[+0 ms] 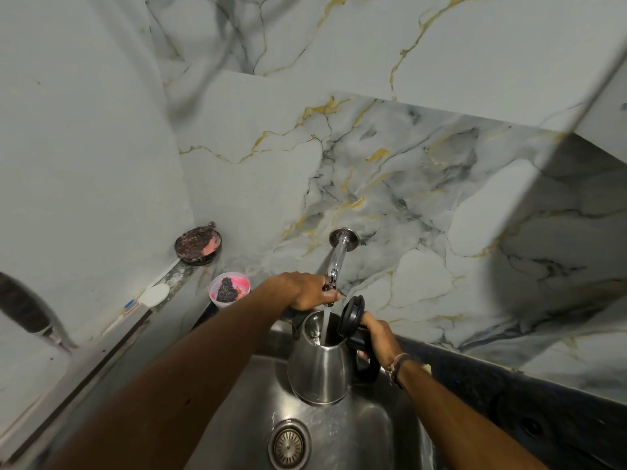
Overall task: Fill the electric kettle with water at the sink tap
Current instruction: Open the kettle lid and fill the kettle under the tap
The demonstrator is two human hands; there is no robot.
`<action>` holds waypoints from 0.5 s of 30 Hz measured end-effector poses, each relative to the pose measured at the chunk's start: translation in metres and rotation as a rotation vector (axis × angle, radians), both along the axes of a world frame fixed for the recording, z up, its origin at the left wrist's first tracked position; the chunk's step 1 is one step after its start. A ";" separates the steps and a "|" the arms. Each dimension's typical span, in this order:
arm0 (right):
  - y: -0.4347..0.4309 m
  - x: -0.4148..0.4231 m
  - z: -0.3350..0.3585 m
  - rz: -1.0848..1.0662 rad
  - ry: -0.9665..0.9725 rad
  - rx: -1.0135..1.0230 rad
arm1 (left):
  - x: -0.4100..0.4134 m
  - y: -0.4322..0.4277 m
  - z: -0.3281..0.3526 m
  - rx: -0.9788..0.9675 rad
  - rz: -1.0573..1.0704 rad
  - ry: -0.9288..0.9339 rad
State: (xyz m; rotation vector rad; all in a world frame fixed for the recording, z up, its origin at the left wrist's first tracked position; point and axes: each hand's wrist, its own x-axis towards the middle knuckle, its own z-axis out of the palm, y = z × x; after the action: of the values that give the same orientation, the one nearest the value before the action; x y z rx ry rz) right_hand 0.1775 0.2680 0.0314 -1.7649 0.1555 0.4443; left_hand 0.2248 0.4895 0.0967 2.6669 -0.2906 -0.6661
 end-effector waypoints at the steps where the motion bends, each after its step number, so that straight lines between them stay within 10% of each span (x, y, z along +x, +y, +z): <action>1: 0.000 -0.001 0.000 0.003 -0.002 -0.003 | 0.001 0.000 -0.001 -0.005 0.002 0.005; 15: -0.001 0.000 -0.002 -0.009 0.013 -0.006 | 0.001 0.002 -0.006 -0.059 0.023 0.017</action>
State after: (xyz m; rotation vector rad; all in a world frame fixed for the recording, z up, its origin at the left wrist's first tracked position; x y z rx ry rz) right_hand 0.1778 0.2667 0.0295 -1.7671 0.1741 0.4499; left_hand 0.2261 0.4915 0.0910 2.6034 -0.2701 -0.6628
